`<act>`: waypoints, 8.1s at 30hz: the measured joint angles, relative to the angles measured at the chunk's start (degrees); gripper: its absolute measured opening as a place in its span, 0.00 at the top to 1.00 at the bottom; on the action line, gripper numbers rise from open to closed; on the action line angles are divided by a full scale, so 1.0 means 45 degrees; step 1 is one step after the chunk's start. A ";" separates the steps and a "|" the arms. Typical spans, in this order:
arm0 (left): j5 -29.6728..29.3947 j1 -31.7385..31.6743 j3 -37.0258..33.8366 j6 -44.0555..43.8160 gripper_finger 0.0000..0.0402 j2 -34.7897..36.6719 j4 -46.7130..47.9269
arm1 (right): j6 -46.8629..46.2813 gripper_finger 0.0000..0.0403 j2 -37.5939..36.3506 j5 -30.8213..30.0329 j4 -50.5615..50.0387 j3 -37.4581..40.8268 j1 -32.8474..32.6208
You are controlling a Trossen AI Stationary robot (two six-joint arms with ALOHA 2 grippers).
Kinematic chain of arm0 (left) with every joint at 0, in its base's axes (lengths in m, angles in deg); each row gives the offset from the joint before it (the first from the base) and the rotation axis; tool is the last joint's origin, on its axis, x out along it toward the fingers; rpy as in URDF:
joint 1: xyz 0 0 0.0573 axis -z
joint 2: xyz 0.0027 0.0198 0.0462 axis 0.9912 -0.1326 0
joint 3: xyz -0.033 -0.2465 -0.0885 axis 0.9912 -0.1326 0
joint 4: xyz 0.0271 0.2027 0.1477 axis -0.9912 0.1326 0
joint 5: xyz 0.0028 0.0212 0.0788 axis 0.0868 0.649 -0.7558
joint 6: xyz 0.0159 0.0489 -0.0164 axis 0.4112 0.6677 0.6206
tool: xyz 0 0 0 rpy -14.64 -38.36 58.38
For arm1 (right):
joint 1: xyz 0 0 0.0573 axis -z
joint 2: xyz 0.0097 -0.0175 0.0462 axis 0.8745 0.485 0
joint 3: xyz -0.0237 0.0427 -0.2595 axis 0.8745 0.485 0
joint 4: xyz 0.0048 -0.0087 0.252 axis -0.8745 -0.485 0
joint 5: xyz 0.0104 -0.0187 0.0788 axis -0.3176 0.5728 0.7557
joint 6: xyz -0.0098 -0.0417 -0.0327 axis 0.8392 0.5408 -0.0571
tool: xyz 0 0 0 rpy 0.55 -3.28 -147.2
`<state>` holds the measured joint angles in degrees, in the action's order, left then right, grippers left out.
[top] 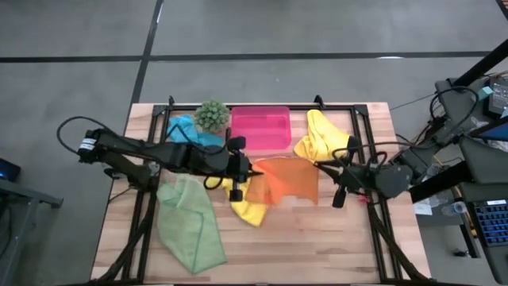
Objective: Fold microfiber towels
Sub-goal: Fold the orange microfiber towel
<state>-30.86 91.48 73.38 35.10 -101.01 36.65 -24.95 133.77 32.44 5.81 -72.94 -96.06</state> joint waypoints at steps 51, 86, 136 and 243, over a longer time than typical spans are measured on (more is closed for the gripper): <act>0.1663 -0.0525 -0.0282 -0.0033 1.00 -0.0485 0.1036 | -0.4308 0.98 -0.0676 0.1151 -0.2647 0.2440 0.0602; 0.1698 -0.0572 0.0501 0.0611 1.00 -0.0312 0.1929 | -0.5000 0.98 -0.0852 0.1603 -0.3207 0.1988 0.0627; 0.3311 0.1158 -0.1171 -0.1295 0.52 -0.3292 0.0402 | -1.1186 0.66 -0.0395 1.0431 -0.0644 0.6122 0.0715; -0.2682 -0.0568 -0.7381 -0.4362 0.52 0.1295 -0.5827 | -0.8906 0.98 0.4195 0.8537 0.2569 0.7934 0.3099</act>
<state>-42.93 88.92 40.16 15.47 -95.18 10.43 -65.03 152.65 70.86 17.37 -37.24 -82.11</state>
